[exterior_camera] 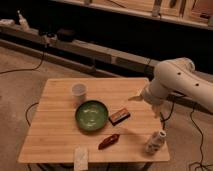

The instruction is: Place the white sponge in the ceramic cup

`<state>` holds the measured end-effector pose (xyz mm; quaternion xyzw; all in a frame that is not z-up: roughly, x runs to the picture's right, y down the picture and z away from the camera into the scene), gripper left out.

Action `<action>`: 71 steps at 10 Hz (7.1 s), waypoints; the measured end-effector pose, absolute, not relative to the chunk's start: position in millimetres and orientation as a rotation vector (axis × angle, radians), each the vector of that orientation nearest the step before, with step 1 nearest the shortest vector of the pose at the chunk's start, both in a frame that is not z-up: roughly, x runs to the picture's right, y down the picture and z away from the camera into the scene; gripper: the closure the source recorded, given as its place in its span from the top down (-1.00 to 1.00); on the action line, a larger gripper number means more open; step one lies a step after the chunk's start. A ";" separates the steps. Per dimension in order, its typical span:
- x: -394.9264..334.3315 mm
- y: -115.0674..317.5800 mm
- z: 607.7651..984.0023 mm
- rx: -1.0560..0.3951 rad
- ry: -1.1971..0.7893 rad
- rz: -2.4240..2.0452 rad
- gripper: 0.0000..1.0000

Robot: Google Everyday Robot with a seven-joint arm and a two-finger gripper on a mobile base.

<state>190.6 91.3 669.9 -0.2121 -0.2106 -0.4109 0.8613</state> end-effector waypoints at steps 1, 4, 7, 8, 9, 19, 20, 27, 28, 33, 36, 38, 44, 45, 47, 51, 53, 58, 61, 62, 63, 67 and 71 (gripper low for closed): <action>190.6 91.3 669.9 -0.445 -0.442 -0.862 0.60; 190.6 91.3 670.0 -0.445 -0.442 -0.862 0.60; 190.6 91.3 669.9 -0.445 -0.442 -0.862 0.60; 190.6 91.3 669.9 -0.445 -0.442 -0.862 0.60; 190.7 91.3 669.9 -0.445 -0.442 -0.862 0.60; 190.6 91.3 669.9 -0.445 -0.442 -0.862 0.60; 190.6 91.3 669.9 -0.445 -0.442 -0.862 0.60; 62.2 107.0 690.0 -0.354 -0.667 -0.973 0.60; 48.1 116.2 694.2 -0.363 -0.707 -0.973 0.60; -1.1 162.5 702.3 -0.420 -0.870 -0.889 0.60; -15.4 182.1 698.2 -0.462 -0.888 -0.865 0.60; -18.2 193.0 693.6 -0.493 -0.894 -0.853 0.60; -18.3 193.4 693.4 -0.493 -0.895 -0.853 0.60; -19.3 194.6 693.0 -0.494 -0.897 -0.854 0.60; -38.3 208.3 691.1 -0.509 -0.917 -0.879 0.60; -81.5 231.3 698.1 -0.544 -0.938 -0.928 0.60; -97.9 242.5 710.4 -0.560 -0.955 -0.910 0.60; -122.3 282.0 732.1 -0.614 -0.986 -0.876 0.60; -120.2 294.8 741.4 -0.646 -0.952 -0.856 0.60; -120.8 297.3 743.4 -0.652 -0.946 -0.855 0.60; -122.2 302.1 745.4 -0.662 -0.943 -0.857 0.60; -130.7 315.4 746.4 -0.698 -0.964 -0.874 0.60; -131.6 319.9 753.2 -0.735 -0.968 -0.868 0.60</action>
